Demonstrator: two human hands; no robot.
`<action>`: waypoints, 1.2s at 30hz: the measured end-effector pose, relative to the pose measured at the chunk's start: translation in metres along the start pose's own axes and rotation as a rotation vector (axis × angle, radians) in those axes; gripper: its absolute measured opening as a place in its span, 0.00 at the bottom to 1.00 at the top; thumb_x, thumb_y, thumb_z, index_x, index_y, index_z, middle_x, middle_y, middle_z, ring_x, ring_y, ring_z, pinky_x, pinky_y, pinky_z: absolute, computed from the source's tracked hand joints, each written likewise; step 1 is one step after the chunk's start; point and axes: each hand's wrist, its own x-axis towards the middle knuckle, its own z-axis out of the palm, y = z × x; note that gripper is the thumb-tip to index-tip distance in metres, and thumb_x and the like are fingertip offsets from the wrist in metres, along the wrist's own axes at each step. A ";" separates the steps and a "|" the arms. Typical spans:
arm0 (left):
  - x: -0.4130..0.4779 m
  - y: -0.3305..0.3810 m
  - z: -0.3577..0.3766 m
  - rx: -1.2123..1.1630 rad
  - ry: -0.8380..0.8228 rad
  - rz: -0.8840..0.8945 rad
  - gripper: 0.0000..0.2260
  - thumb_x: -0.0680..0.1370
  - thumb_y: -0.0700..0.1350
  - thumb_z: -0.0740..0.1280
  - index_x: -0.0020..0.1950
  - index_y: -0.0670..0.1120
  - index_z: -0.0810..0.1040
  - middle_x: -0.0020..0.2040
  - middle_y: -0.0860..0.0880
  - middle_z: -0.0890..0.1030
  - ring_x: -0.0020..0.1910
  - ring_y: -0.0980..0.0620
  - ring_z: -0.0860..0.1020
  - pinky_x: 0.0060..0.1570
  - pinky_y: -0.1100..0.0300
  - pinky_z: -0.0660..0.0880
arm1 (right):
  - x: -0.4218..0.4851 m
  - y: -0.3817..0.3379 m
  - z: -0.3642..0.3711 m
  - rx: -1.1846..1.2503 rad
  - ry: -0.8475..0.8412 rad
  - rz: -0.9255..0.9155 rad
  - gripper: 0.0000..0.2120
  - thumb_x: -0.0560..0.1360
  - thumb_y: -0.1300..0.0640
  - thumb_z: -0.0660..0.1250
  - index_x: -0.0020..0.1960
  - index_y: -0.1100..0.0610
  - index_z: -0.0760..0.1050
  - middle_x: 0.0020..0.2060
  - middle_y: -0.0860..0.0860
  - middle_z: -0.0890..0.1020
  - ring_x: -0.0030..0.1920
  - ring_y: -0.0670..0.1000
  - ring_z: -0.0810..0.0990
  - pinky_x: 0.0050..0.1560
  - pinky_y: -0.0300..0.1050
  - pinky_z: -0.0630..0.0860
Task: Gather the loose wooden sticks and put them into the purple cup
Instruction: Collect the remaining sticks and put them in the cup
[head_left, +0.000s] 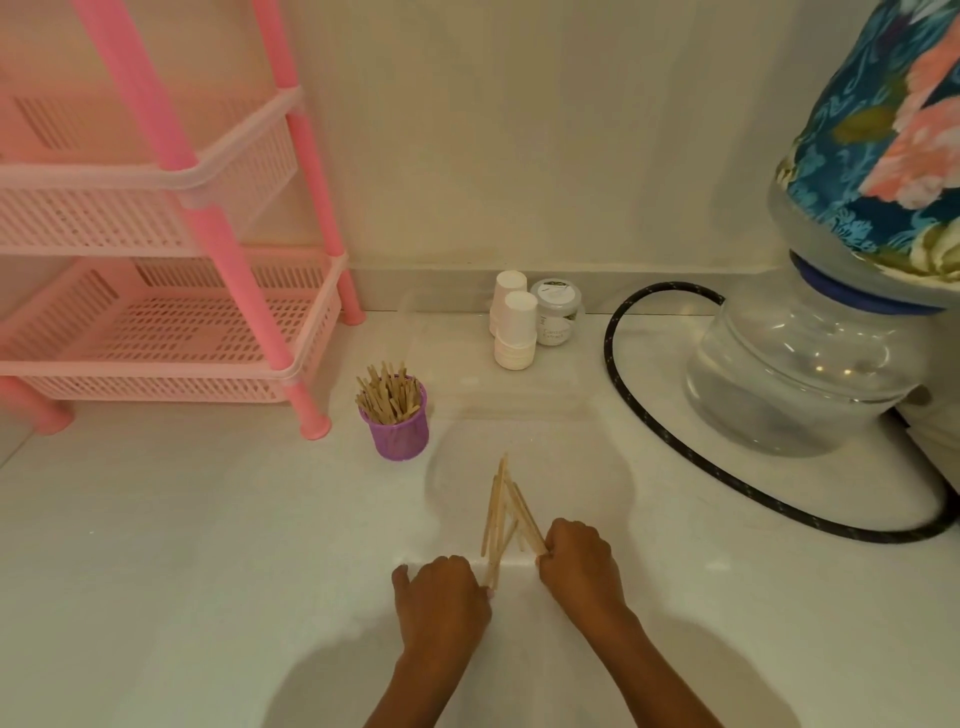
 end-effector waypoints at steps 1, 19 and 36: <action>0.000 0.000 0.000 -0.005 0.002 0.000 0.11 0.77 0.57 0.63 0.48 0.52 0.80 0.45 0.56 0.82 0.46 0.57 0.80 0.71 0.52 0.57 | -0.002 0.000 0.000 -0.013 0.003 -0.002 0.02 0.74 0.60 0.62 0.44 0.56 0.74 0.41 0.49 0.78 0.38 0.47 0.75 0.29 0.35 0.65; 0.049 0.029 -0.014 -0.233 0.130 -0.005 0.13 0.79 0.55 0.62 0.57 0.48 0.73 0.50 0.51 0.78 0.45 0.53 0.77 0.43 0.62 0.74 | 0.019 -0.028 -0.021 0.228 0.043 0.096 0.06 0.74 0.56 0.67 0.44 0.60 0.78 0.42 0.52 0.81 0.41 0.52 0.81 0.37 0.42 0.75; 0.092 0.017 -0.035 -0.293 0.021 -0.100 0.08 0.72 0.40 0.68 0.50 0.42 0.75 0.45 0.45 0.78 0.45 0.47 0.79 0.41 0.60 0.73 | 0.026 -0.042 -0.015 0.116 0.054 0.097 0.24 0.74 0.44 0.68 0.61 0.60 0.72 0.60 0.55 0.72 0.60 0.54 0.73 0.53 0.44 0.74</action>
